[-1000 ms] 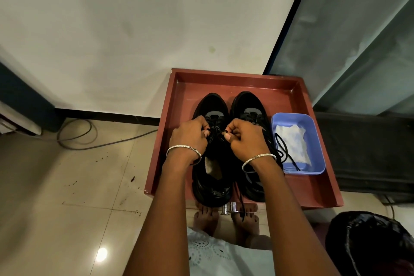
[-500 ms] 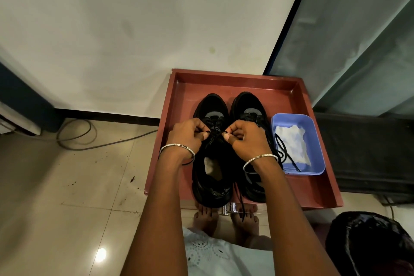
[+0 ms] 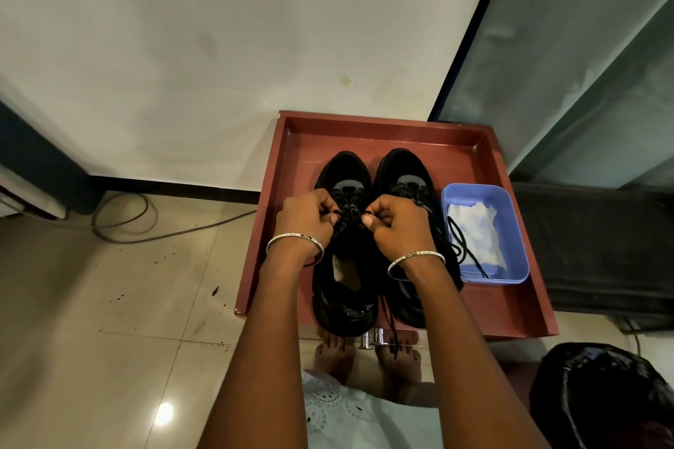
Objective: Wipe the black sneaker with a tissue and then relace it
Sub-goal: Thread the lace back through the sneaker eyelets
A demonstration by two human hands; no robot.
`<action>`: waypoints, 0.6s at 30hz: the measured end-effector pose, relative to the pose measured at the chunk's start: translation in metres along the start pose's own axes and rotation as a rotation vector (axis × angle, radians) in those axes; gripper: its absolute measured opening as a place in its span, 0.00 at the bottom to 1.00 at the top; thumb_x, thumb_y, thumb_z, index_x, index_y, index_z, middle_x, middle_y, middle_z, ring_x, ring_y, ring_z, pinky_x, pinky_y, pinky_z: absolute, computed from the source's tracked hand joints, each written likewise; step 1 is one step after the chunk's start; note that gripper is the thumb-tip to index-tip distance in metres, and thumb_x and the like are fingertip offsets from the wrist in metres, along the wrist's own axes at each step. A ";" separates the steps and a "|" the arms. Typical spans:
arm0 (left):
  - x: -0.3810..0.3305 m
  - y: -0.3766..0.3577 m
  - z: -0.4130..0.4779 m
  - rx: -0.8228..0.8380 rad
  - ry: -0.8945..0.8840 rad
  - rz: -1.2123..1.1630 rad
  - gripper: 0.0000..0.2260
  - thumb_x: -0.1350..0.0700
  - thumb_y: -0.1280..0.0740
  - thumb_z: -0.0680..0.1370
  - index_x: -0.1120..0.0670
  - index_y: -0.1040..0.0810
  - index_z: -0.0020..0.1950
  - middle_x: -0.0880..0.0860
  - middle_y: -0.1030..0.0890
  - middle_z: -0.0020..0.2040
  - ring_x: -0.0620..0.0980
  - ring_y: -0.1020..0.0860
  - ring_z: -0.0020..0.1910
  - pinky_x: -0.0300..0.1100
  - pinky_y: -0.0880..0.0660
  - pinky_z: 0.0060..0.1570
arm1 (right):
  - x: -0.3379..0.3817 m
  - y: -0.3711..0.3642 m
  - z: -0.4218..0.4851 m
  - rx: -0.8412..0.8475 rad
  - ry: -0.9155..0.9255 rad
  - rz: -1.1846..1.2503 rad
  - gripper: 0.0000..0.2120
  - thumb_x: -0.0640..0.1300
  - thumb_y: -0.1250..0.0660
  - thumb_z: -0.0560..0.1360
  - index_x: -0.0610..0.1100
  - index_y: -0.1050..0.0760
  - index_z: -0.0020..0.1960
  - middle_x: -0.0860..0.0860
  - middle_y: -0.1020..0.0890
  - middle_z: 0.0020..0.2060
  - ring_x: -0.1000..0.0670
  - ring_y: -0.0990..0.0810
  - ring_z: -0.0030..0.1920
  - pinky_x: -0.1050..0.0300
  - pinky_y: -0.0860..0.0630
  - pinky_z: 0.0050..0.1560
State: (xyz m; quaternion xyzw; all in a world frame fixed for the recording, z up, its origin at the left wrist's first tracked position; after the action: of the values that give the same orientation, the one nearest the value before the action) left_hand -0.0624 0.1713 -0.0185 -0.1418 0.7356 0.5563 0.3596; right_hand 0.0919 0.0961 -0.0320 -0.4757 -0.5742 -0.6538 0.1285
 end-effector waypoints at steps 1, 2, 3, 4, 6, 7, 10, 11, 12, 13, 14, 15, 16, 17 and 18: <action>0.003 0.000 0.001 0.001 0.005 -0.025 0.05 0.61 0.29 0.75 0.51 0.19 0.45 0.50 0.17 0.43 0.48 0.18 0.43 0.44 0.20 0.49 | 0.000 0.001 -0.001 -0.009 -0.010 0.028 0.06 0.40 0.27 0.73 0.47 0.20 0.39 0.52 0.17 0.34 0.53 0.17 0.39 0.54 0.20 0.46; 0.005 -0.001 0.002 0.009 0.007 -0.050 0.05 0.60 0.28 0.75 0.50 0.19 0.45 0.49 0.17 0.42 0.47 0.18 0.43 0.44 0.20 0.50 | 0.000 0.002 -0.001 -0.009 -0.014 0.066 0.04 0.40 0.27 0.74 0.46 0.19 0.41 0.52 0.16 0.35 0.54 0.17 0.40 0.57 0.22 0.45; 0.008 -0.002 0.003 0.023 0.006 -0.077 0.05 0.60 0.28 0.75 0.50 0.19 0.45 0.49 0.17 0.42 0.47 0.18 0.43 0.45 0.19 0.50 | 0.000 0.003 -0.002 0.002 -0.019 0.089 0.02 0.40 0.27 0.74 0.45 0.19 0.43 0.52 0.16 0.37 0.54 0.17 0.41 0.59 0.23 0.46; 0.010 -0.002 0.003 0.037 0.005 -0.121 0.04 0.60 0.28 0.76 0.51 0.18 0.45 0.49 0.17 0.42 0.47 0.18 0.43 0.45 0.19 0.49 | -0.002 0.004 -0.001 0.025 -0.027 0.105 0.00 0.41 0.28 0.75 0.45 0.19 0.45 0.51 0.16 0.38 0.54 0.17 0.43 0.59 0.23 0.47; 0.012 -0.001 0.001 0.064 0.011 -0.262 0.04 0.61 0.30 0.77 0.52 0.18 0.47 0.49 0.18 0.41 0.49 0.18 0.44 0.43 0.19 0.44 | -0.011 0.003 -0.002 0.085 -0.071 0.092 0.03 0.43 0.29 0.76 0.47 0.21 0.50 0.47 0.17 0.42 0.48 0.17 0.45 0.51 0.20 0.52; 0.015 -0.002 0.001 0.091 0.026 -0.331 0.04 0.61 0.30 0.77 0.52 0.19 0.48 0.50 0.19 0.41 0.51 0.18 0.43 0.42 0.20 0.40 | -0.015 0.003 -0.004 0.115 -0.091 0.031 0.05 0.45 0.31 0.77 0.49 0.24 0.52 0.45 0.17 0.44 0.45 0.17 0.45 0.46 0.19 0.53; 0.027 -0.011 -0.003 0.261 0.120 -0.345 0.08 0.54 0.25 0.74 0.52 0.21 0.50 0.51 0.22 0.38 0.49 0.22 0.35 0.40 0.25 0.33 | -0.015 0.003 -0.017 0.218 -0.104 -0.200 0.05 0.52 0.33 0.78 0.51 0.25 0.50 0.41 0.19 0.47 0.40 0.18 0.45 0.43 0.20 0.53; 0.032 -0.016 -0.006 0.332 0.160 -0.316 0.12 0.52 0.23 0.72 0.52 0.21 0.52 0.51 0.23 0.37 0.48 0.24 0.32 0.41 0.27 0.33 | -0.013 0.003 -0.022 0.249 -0.108 -0.253 0.09 0.54 0.34 0.78 0.48 0.24 0.48 0.41 0.18 0.45 0.39 0.18 0.45 0.44 0.20 0.53; 0.034 -0.019 -0.010 0.393 0.191 -0.297 0.16 0.51 0.22 0.70 0.52 0.23 0.54 0.51 0.24 0.37 0.47 0.25 0.31 0.40 0.27 0.32 | -0.011 0.006 -0.026 0.265 -0.116 -0.301 0.14 0.56 0.35 0.78 0.45 0.22 0.47 0.42 0.17 0.43 0.39 0.18 0.44 0.44 0.20 0.52; 0.035 -0.021 -0.013 0.430 0.213 -0.293 0.19 0.52 0.22 0.70 0.53 0.25 0.56 0.52 0.24 0.37 0.47 0.25 0.30 0.39 0.28 0.31 | -0.008 0.012 -0.029 0.262 -0.131 -0.345 0.18 0.58 0.36 0.78 0.44 0.21 0.45 0.42 0.17 0.41 0.40 0.18 0.43 0.44 0.20 0.52; 0.036 -0.022 -0.016 0.446 0.232 -0.302 0.20 0.54 0.22 0.70 0.54 0.26 0.57 0.53 0.24 0.38 0.48 0.25 0.30 0.38 0.28 0.29 | -0.005 0.018 -0.032 0.251 -0.148 -0.377 0.21 0.61 0.37 0.78 0.43 0.21 0.43 0.43 0.17 0.39 0.41 0.18 0.42 0.45 0.21 0.51; 0.036 -0.024 -0.018 0.447 0.248 -0.315 0.20 0.55 0.22 0.71 0.55 0.27 0.58 0.53 0.25 0.37 0.48 0.24 0.30 0.38 0.27 0.28 | -0.002 0.026 -0.034 0.244 -0.163 -0.392 0.24 0.62 0.38 0.78 0.42 0.20 0.41 0.44 0.17 0.36 0.42 0.18 0.40 0.46 0.21 0.51; 0.036 -0.024 -0.020 0.440 0.254 -0.321 0.19 0.56 0.24 0.72 0.55 0.28 0.58 0.53 0.25 0.36 0.48 0.24 0.29 0.39 0.26 0.29 | 0.000 0.033 -0.038 0.247 -0.178 -0.393 0.26 0.64 0.39 0.78 0.42 0.20 0.39 0.47 0.18 0.31 0.45 0.18 0.38 0.49 0.21 0.50; 0.034 -0.024 -0.021 0.430 0.250 -0.314 0.18 0.56 0.25 0.74 0.55 0.29 0.59 0.52 0.26 0.35 0.48 0.24 0.28 0.41 0.25 0.31 | 0.001 0.039 -0.041 0.261 -0.196 -0.389 0.29 0.64 0.41 0.79 0.42 0.20 0.36 0.51 0.20 0.25 0.48 0.19 0.34 0.51 0.21 0.48; 0.032 -0.024 -0.021 0.413 0.238 -0.290 0.18 0.56 0.26 0.75 0.55 0.29 0.60 0.52 0.27 0.34 0.48 0.25 0.28 0.42 0.25 0.33 | 0.001 0.045 -0.045 0.278 -0.218 -0.379 0.31 0.65 0.43 0.79 0.42 0.20 0.34 0.53 0.22 0.20 0.50 0.20 0.31 0.53 0.22 0.46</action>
State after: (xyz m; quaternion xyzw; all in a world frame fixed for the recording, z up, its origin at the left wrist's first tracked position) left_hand -0.0786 0.1496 -0.0554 -0.2336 0.8424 0.3167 0.3680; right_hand 0.1024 0.0434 0.0018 -0.4050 -0.7479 -0.5259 0.0055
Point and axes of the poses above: each hand's wrist, its own z-axis towards the middle knuckle, its own y-axis out of the back of the hand, x = y × z, the point moved 8 cm from there along z, towards the middle knuckle
